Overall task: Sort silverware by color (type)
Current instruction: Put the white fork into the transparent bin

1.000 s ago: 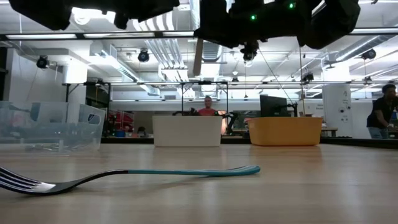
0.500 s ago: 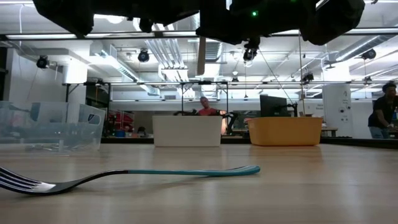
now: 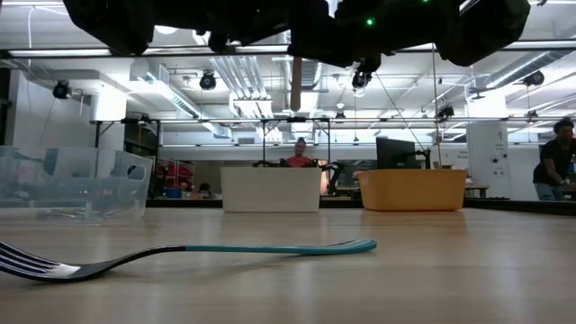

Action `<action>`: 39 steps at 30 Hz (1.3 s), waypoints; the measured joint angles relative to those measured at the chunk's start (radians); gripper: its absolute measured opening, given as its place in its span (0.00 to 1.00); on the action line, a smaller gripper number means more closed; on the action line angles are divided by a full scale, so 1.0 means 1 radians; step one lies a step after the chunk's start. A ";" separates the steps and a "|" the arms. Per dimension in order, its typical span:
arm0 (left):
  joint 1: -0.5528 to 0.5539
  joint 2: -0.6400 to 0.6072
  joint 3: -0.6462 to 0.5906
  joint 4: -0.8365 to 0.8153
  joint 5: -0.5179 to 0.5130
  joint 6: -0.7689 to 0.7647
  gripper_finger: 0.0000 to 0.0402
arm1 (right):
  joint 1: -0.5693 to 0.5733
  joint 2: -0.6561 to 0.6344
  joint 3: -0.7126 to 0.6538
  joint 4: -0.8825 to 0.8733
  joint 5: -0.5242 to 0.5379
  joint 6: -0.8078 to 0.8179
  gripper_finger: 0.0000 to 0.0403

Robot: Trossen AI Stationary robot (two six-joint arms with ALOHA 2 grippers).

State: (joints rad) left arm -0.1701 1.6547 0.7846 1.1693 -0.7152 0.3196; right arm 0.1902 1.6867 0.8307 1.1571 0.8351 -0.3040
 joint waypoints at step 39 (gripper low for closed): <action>0.010 0.001 -0.009 -0.034 0.113 0.002 0.25 | 0.000 0.000 -0.007 -0.024 -0.079 -0.046 0.09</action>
State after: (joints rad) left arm -0.1600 1.6554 0.7761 1.1351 -0.6025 0.3212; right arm 0.1898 1.6867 0.8242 1.1328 0.7559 -0.3496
